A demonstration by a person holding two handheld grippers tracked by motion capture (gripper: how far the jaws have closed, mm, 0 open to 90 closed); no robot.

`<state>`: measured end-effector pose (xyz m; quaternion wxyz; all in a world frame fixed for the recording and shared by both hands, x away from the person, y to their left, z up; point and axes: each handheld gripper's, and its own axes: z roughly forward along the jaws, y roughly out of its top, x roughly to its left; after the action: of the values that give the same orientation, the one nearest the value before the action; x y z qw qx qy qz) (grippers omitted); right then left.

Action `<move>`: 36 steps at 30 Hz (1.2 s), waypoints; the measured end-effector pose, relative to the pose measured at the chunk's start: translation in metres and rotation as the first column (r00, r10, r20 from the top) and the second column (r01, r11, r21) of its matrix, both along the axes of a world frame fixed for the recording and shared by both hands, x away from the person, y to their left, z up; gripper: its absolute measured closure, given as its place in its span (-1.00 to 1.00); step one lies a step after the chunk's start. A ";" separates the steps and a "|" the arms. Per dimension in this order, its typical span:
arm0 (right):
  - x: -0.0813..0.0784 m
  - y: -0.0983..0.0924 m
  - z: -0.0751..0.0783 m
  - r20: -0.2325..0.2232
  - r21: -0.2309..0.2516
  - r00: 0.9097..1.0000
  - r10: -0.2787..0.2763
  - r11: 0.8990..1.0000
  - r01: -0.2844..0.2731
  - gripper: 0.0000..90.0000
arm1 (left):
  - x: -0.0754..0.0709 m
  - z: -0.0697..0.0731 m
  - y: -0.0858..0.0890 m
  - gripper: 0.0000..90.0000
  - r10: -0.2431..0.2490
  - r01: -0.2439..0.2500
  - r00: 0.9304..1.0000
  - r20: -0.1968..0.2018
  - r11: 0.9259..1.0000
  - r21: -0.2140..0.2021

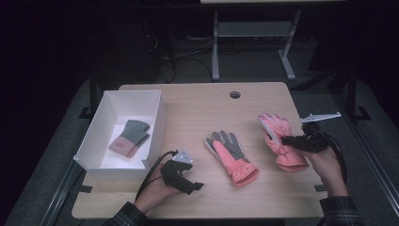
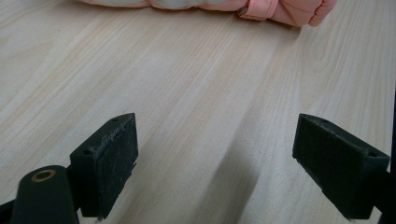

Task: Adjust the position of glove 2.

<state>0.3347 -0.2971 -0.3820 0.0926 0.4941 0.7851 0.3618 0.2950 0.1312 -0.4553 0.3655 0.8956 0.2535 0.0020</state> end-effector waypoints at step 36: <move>0.011 0.130 0.003 -0.025 -0.013 0.964 0.266 0.964 -0.266 0.90 | 0.001 0.001 0.000 -0.70 0.004 -0.004 1.000 -0.001 1.000 -0.010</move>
<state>0.3460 -0.1673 -0.3786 0.0383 0.3876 0.8483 0.3588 0.2958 0.1308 -0.4546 0.3700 0.8932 0.2555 0.0010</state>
